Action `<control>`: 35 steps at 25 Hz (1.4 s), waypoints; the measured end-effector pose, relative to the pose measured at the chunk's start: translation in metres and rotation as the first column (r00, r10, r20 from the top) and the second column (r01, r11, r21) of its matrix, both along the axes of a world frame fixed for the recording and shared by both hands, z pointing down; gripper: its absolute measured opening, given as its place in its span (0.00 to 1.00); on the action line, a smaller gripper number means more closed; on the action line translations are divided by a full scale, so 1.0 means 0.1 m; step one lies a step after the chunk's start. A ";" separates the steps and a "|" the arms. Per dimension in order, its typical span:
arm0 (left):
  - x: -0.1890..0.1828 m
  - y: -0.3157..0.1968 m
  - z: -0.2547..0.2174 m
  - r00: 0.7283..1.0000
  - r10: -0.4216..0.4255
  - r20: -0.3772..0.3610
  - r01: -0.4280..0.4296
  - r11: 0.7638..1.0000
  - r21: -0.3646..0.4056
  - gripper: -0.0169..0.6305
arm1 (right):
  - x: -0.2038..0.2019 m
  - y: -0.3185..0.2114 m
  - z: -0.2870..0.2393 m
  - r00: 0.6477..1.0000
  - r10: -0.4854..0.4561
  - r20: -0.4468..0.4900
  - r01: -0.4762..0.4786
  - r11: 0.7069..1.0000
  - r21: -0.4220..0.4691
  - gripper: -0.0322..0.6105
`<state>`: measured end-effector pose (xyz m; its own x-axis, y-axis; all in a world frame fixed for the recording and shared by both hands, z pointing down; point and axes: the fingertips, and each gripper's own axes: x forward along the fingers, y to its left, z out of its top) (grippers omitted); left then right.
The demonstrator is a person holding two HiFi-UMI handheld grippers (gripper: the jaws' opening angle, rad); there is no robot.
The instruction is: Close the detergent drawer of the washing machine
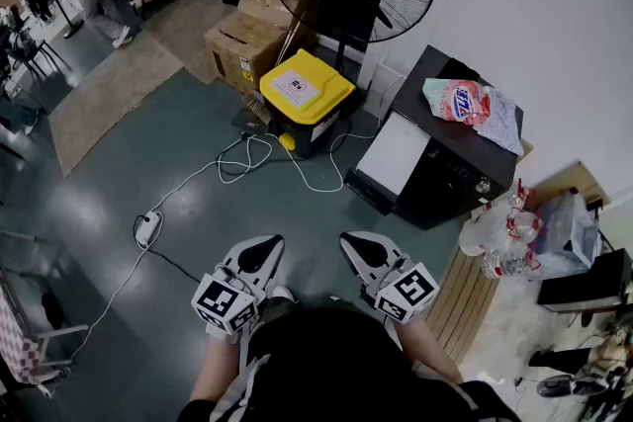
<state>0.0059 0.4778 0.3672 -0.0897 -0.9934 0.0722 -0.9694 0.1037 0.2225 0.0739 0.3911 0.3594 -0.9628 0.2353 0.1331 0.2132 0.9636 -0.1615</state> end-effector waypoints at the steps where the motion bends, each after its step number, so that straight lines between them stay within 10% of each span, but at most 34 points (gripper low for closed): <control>1: -0.06 0.04 -0.01 1.000 0.000 -0.006 0.000 1.000 0.004 0.04 | -0.05 0.04 0.00 1.000 -0.002 -0.003 0.002 1.000 0.002 0.08; 19: -1.18 0.59 0.26 0.998 -0.048 -0.040 0.048 0.999 -0.001 0.04 | -1.10 0.36 0.31 0.999 0.014 -0.045 -0.015 1.000 -0.013 0.08; 35: -2.63 -0.79 0.18 0.997 -0.054 -0.053 0.054 0.999 0.007 0.04 | -2.46 -0.82 0.41 0.998 -0.038 -0.054 0.035 0.998 -0.050 0.08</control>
<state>-0.2567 0.3991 0.3849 -0.1395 -0.9878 0.0696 -0.9494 0.1534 0.2741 -0.1717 0.3094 0.4007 -0.9450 0.2776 0.1732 0.2373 0.9459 -0.2213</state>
